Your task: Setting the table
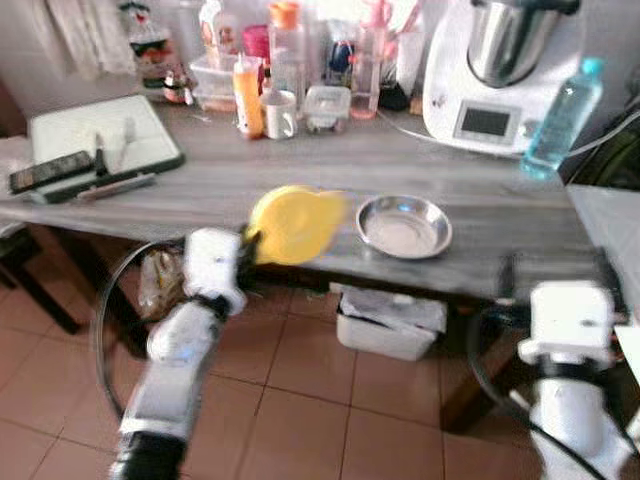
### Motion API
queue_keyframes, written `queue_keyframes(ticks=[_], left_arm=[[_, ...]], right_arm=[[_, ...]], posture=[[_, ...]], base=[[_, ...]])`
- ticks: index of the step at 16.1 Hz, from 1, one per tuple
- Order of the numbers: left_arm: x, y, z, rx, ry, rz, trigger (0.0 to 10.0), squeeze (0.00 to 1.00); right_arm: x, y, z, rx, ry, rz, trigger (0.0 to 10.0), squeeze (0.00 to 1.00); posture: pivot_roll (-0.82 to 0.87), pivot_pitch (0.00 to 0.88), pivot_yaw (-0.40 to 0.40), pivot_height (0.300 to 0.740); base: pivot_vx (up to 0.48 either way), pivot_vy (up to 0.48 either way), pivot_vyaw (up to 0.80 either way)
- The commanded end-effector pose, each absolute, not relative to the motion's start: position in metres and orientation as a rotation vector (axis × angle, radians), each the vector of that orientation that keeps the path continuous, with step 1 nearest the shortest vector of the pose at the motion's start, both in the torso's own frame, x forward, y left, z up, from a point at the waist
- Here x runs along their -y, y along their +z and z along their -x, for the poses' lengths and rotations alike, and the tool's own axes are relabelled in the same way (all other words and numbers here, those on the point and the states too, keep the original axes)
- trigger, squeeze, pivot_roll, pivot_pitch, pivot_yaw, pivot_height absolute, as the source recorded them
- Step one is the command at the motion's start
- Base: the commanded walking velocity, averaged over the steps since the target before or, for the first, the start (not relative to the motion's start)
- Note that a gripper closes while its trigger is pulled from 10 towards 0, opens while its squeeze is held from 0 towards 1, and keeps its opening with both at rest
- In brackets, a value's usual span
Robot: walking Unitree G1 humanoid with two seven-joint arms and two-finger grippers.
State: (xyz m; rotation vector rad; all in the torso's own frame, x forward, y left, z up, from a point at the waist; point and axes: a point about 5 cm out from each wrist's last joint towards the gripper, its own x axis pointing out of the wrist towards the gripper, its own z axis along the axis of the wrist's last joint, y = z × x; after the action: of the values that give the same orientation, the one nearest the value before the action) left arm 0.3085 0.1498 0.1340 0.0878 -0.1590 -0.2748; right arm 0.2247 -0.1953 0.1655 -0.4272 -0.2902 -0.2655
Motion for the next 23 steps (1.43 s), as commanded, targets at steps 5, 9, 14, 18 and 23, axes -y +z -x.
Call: queue_keyframes(ticks=[5, 9, 14, 18, 23], left_arm=[[-0.138, 0.137, -0.309, 0.175, -0.318, -0.075, 10.0, 0.00], [-0.137, 0.137, -0.309, 0.174, -0.319, -0.073, 10.0, 0.00], [-0.136, 0.136, -0.309, 0.170, -0.325, -0.071, 10.0, 0.00], [-0.135, 0.136, -0.310, 0.165, -0.330, -0.071, 10.0, 0.00], [-0.132, 0.136, -0.309, 0.163, -0.344, -0.069, 10.0, 0.00]], right_arm=[[0.202, 0.166, -0.222, 0.282, -0.292, 0.447, 10.0, 0.00], [0.201, 0.163, -0.218, 0.241, -0.283, 0.332, 10.0, 0.00], [0.191, 0.151, -0.207, 0.182, -0.216, 0.260, 10.0, 0.00], [0.181, 0.158, -0.209, 0.165, -0.114, 0.218, 10.0, 0.00], [0.180, 0.154, -0.208, 0.140, -0.104, 0.218, 10.0, 0.00]], posture=[[0.14, 0.091, -0.014, 0.740], [0.14, 0.092, -0.016, 0.740], [0.13, 0.094, -0.017, 0.740], [0.13, 0.094, -0.014, 0.740], [0.12, 0.098, -0.013, 0.740]], base=[[0.329, 0.000, 0.00], [0.279, 0.000, 0.00], [0.264, 0.000, 0.00], [0.254, 0.000, 0.00], [0.262, 0.000, 0.00]])
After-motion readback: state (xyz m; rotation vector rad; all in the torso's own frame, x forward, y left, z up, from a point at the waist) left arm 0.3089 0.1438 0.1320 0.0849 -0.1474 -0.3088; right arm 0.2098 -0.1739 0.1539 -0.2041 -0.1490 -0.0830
